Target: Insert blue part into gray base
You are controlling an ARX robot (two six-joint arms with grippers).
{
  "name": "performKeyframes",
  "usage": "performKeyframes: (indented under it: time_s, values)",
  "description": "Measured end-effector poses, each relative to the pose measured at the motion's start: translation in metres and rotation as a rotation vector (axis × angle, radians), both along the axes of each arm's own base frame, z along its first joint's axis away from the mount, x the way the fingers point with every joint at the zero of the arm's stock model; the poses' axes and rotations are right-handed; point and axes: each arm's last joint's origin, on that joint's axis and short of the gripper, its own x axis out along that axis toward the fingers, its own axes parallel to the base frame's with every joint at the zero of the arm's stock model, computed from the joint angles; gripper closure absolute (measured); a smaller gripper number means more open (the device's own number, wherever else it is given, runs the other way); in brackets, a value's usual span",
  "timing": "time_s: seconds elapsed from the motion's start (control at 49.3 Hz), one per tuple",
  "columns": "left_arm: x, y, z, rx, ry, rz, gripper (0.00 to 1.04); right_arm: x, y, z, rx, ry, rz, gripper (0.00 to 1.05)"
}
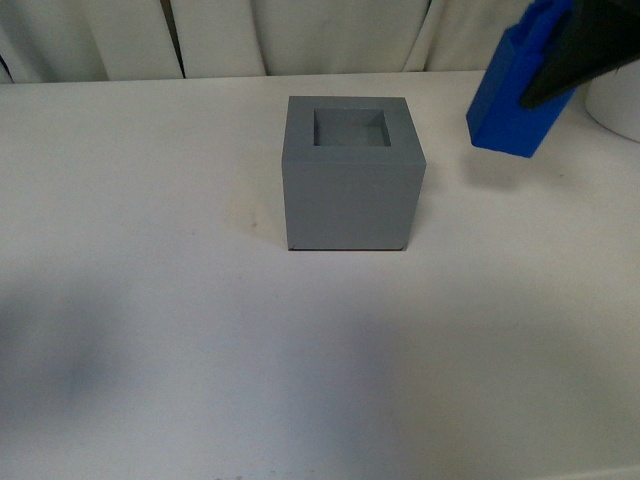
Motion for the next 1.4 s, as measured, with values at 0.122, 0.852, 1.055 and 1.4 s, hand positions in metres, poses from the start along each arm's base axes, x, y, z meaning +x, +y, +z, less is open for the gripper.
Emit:
performKeyframes:
  time_s: [0.122, 0.852, 1.055, 1.4]
  values:
    - [0.0, 0.0, 0.0, 0.0, 0.0, 0.0, 0.06, -0.011, 0.021, 0.018, 0.028, -0.016, 0.04, 0.57]
    - [0.0, 0.0, 0.0, 0.0, 0.0, 0.0, 0.06, -0.026, 0.084, 0.022, 0.011, -0.046, 0.086, 0.57]
    - [0.0, 0.0, 0.0, 0.0, 0.0, 0.0, 0.06, -0.024, 0.091, 0.018, 0.017, -0.054, 0.08, 0.57]
    - [0.0, 0.0, 0.0, 0.0, 0.0, 0.0, 0.06, -0.023, 0.094, 0.011, 0.012, -0.042, 0.08, 0.57]
